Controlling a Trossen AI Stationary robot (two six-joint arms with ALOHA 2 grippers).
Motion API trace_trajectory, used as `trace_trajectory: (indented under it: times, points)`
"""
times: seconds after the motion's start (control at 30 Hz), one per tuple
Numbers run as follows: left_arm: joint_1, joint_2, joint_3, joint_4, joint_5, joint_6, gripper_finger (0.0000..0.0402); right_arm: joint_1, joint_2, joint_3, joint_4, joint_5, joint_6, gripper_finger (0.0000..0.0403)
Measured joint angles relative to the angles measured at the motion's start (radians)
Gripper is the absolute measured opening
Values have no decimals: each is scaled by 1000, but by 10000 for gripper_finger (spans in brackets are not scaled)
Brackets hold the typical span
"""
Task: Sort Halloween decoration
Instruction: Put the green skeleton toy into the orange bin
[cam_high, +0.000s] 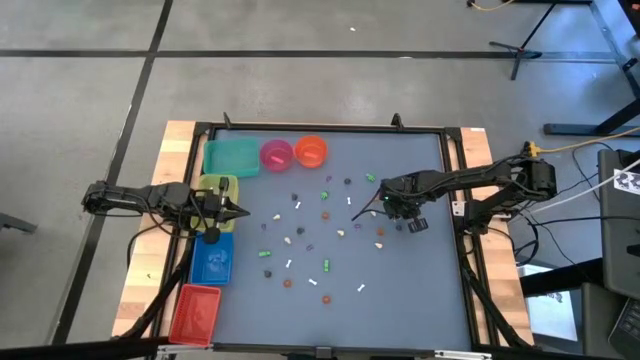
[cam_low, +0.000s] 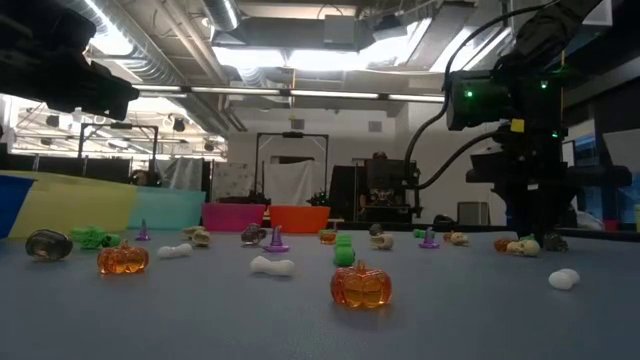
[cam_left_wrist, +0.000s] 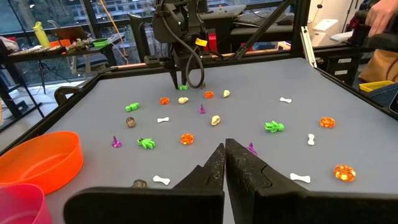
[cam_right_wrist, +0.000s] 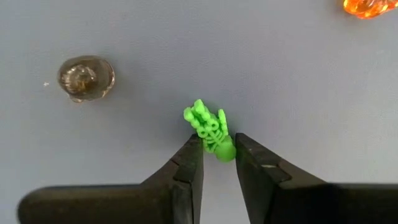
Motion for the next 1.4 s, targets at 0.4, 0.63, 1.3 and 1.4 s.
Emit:
trace_trajectory:
  times: [0.4, 0.63, 1.3, 1.4]
  points:
    - [0, 0, 0, 0, 0, 0, 0, 0, 0, 0, -2, -26, -6, 81]
    - [0, 0, 0, 0, 0, 0, 0, 0, 0, 2, -4, -32, -6, 66]
    - [0, 0, 0, 2, 0, 0, 0, 0, 2, 229, 46, -11, -58, 33]
    - [0, 0, 0, 7, 0, 0, 0, 0, 2, 255, 137, 17, -102, 33]
